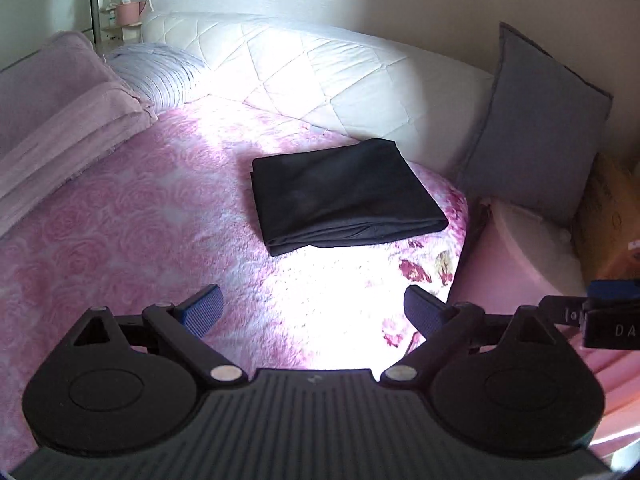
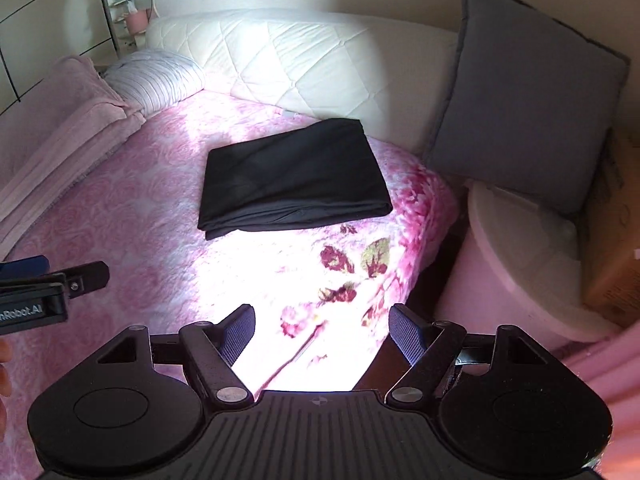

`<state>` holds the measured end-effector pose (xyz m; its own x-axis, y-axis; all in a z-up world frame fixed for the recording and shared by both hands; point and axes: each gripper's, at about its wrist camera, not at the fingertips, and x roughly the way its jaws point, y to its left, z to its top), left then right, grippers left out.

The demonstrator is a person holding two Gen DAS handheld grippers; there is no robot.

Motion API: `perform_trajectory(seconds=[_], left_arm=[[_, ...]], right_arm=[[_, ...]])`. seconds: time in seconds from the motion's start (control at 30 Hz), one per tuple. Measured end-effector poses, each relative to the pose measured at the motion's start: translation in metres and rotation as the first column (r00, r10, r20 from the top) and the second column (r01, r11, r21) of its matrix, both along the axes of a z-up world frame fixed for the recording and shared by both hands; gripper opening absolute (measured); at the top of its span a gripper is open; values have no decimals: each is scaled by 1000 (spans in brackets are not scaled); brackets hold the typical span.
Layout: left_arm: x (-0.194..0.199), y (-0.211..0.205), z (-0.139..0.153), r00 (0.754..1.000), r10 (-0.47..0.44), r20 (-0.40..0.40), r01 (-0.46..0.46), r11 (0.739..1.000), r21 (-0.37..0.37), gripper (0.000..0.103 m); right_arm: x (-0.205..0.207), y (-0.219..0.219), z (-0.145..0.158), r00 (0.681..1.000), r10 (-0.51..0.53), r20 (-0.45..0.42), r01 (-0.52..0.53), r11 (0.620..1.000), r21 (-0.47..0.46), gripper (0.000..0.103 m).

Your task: Fold clothes

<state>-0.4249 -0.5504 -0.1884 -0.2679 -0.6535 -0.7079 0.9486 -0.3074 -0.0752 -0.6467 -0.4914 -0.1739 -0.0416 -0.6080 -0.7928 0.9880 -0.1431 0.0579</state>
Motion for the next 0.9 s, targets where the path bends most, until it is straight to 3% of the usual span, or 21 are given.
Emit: perform_trajectory(seconds=[0.33, 0.63, 0.9], left_arm=[[-8, 31, 23, 1000, -6, 3, 6, 1000, -13, 94], [-31, 29, 38, 999, 51, 10, -51, 998, -21, 95], [-60, 28, 42, 994, 102, 31, -101, 995, -27, 95]], right_arm=[[18, 33, 27, 1000, 11, -25, -12, 1000, -22, 77], [-3, 16, 50, 996, 78, -48, -82, 993, -81, 77], [-35, -6, 52, 990, 138, -32, -141, 986, -92, 77]])
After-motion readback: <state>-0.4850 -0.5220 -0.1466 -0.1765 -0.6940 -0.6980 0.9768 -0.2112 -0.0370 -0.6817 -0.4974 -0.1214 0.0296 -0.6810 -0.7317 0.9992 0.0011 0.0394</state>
